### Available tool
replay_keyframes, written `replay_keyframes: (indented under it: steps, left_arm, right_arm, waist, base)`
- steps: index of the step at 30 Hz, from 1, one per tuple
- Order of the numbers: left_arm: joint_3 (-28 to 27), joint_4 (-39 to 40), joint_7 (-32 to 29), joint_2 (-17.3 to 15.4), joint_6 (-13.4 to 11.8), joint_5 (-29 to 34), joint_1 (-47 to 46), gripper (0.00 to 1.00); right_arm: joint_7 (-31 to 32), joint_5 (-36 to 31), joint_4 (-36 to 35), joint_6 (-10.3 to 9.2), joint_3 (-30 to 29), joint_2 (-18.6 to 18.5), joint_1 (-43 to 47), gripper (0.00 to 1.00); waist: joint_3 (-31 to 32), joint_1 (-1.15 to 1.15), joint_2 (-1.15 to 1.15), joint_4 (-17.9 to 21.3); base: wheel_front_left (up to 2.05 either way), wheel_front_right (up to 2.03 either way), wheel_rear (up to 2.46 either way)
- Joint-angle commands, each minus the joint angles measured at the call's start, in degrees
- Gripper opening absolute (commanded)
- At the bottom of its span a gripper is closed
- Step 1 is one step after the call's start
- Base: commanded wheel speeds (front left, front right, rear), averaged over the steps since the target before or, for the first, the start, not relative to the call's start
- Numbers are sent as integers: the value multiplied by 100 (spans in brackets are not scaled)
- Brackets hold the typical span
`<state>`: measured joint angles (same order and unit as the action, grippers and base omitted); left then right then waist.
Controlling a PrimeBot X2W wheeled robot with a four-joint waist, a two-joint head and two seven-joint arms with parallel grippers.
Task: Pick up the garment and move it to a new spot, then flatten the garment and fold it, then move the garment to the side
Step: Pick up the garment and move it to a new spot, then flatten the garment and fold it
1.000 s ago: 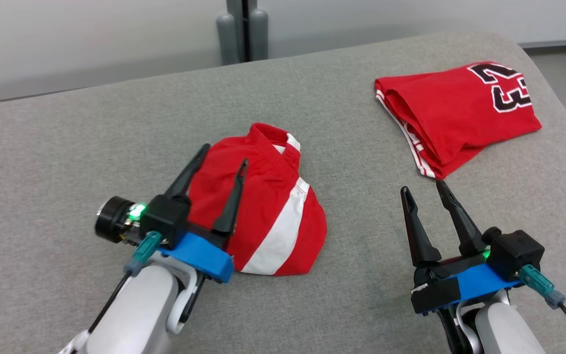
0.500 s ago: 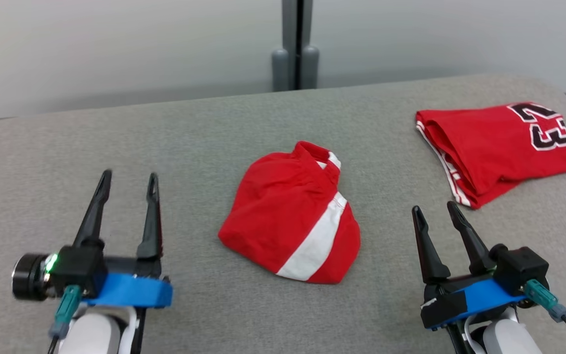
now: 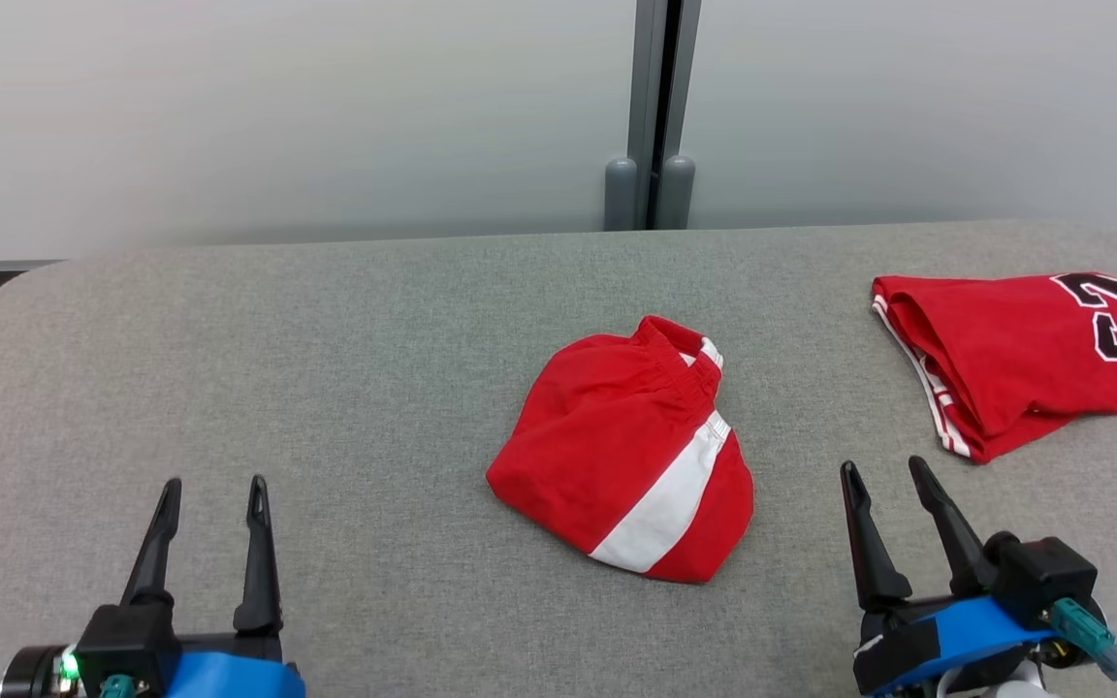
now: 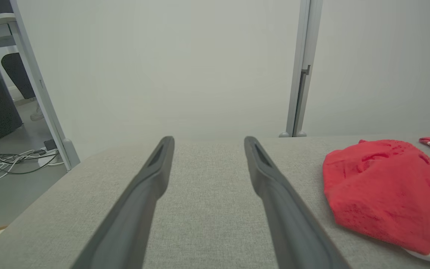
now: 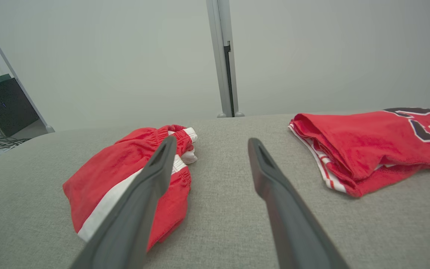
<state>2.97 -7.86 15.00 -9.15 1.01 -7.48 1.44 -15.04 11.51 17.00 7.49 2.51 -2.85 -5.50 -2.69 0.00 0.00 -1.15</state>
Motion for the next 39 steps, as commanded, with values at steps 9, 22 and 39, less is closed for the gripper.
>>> replay_keyframes:
  steps: [9, 22, 39]
  left_arm:
    - [-313, -201, 24, 188, 160, 162, 308, 100]
    - [-548, -197, 24, 327, 246, 311, 359, 100]
    - [-681, -211, 24, 415, 313, 433, 292, 100]
  right_arm:
    - [-18, 38, 76, 1, -24, -8, 297, 100]
    - [-18, 34, 84, 1, 4, -8, 336, 100]
    - [-18, 44, 150, 1, 15, -8, 295, 100]
  waist:
    - [155, 0, 0, 2]
    - [215, 0, 0, 43]
    - [157, 0, 0, 42]
  base:
    - [0, 0, 0]
    - [0, 0, 0]
    - [0, 0, 0]
